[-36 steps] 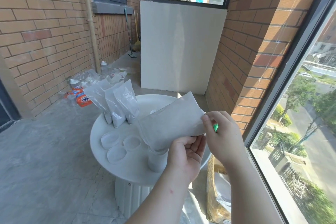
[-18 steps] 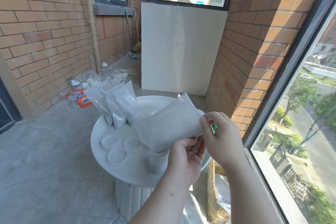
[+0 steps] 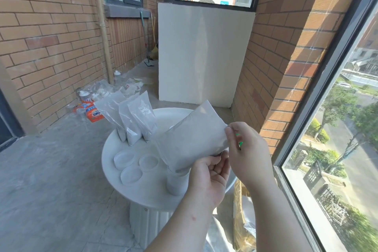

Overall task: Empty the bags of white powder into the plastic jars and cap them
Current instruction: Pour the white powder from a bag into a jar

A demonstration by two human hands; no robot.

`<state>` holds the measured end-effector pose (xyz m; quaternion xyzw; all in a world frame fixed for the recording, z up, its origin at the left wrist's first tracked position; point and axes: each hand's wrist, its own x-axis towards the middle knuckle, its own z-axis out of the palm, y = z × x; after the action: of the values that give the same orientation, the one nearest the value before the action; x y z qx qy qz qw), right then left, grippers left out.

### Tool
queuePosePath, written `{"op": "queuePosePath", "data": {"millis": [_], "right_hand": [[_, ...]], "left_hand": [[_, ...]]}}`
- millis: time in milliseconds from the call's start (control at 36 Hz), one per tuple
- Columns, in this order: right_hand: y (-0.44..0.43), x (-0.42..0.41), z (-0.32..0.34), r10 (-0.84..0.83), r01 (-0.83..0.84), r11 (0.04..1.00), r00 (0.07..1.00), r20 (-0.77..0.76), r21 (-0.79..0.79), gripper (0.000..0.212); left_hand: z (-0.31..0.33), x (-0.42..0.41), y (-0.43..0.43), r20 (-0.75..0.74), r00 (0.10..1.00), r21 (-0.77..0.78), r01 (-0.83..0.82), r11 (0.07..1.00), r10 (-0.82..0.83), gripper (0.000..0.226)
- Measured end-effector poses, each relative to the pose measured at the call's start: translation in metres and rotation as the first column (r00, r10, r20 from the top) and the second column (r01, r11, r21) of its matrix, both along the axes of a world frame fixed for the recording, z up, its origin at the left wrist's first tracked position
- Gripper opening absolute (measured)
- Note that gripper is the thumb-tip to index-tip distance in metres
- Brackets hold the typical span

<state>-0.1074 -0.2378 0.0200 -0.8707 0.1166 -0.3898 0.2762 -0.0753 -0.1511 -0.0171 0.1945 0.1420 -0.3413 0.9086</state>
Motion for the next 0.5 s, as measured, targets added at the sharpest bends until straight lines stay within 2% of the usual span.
{"op": "queuePosePath", "data": {"millis": [194, 500], "right_hand": [[-0.0006, 0.0017, -0.0023, 0.011, -0.012, 0.999, 1.0, -0.019, -0.041, 0.01], [-0.0067, -0.0003, -0.001, 0.077, -0.075, 0.996, 0.996, -0.039, 0.054, 0.01]], "left_hand": [[-0.0012, 0.001, 0.0004, -0.025, 0.999, 0.022, -0.02, 1.0, 0.02, 0.032], [0.0027, -0.0008, 0.0009, -0.024, 0.999, 0.047, -0.029, 0.998, 0.03, 0.027]]}}
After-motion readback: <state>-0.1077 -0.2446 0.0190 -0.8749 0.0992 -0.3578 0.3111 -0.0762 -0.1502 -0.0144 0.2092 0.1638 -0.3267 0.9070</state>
